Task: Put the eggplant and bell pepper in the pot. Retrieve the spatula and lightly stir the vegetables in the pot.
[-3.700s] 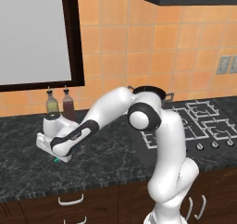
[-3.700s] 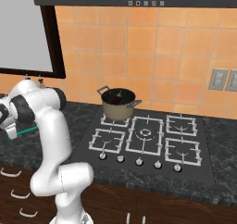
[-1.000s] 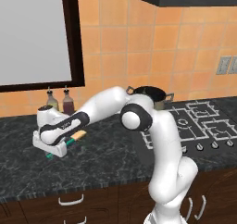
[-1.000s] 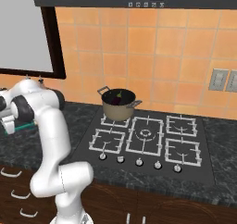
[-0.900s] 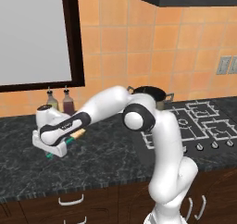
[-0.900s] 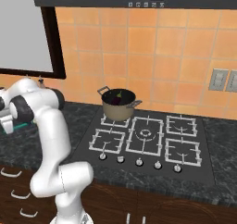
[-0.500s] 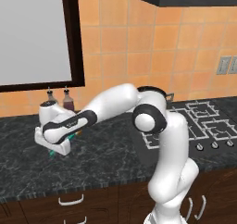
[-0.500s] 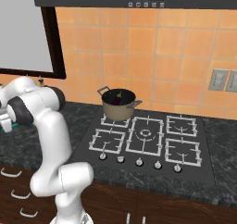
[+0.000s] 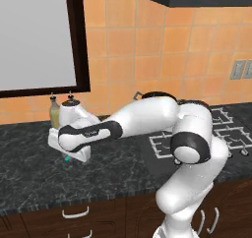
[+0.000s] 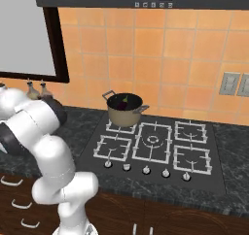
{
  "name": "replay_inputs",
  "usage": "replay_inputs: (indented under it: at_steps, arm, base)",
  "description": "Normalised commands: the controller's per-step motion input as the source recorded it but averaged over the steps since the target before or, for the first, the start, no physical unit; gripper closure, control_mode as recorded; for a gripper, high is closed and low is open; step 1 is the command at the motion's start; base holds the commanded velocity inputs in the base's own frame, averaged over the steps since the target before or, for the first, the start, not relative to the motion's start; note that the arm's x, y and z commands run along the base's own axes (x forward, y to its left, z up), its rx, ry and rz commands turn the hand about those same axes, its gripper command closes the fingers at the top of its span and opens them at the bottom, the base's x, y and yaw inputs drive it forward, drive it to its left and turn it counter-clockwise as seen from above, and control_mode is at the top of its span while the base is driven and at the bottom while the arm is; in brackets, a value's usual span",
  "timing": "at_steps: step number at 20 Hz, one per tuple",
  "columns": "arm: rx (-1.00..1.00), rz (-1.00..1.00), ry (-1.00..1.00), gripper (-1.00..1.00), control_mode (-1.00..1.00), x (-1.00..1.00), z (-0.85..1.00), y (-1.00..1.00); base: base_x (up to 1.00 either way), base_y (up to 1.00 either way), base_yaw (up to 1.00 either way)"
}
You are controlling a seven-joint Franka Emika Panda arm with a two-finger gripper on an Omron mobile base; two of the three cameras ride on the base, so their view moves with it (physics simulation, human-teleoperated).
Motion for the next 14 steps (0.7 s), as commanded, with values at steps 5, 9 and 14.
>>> replay_inputs:
  at_steps: [5,9,14]
  arm:
    - [0.16,0.00,-0.03,1.00,-1.00,-0.68,0.61,-0.91]
    - [0.16,0.02,-0.04,1.00,-1.00,-0.49,0.59,-0.91]
    - [0.21,0.07,-0.02,1.00,-1.00,-0.16,0.69,-0.81]
  base:
    - [0.00,0.00,0.00]
    - [0.00,0.00,0.00]
    - [0.00,0.00,0.00]
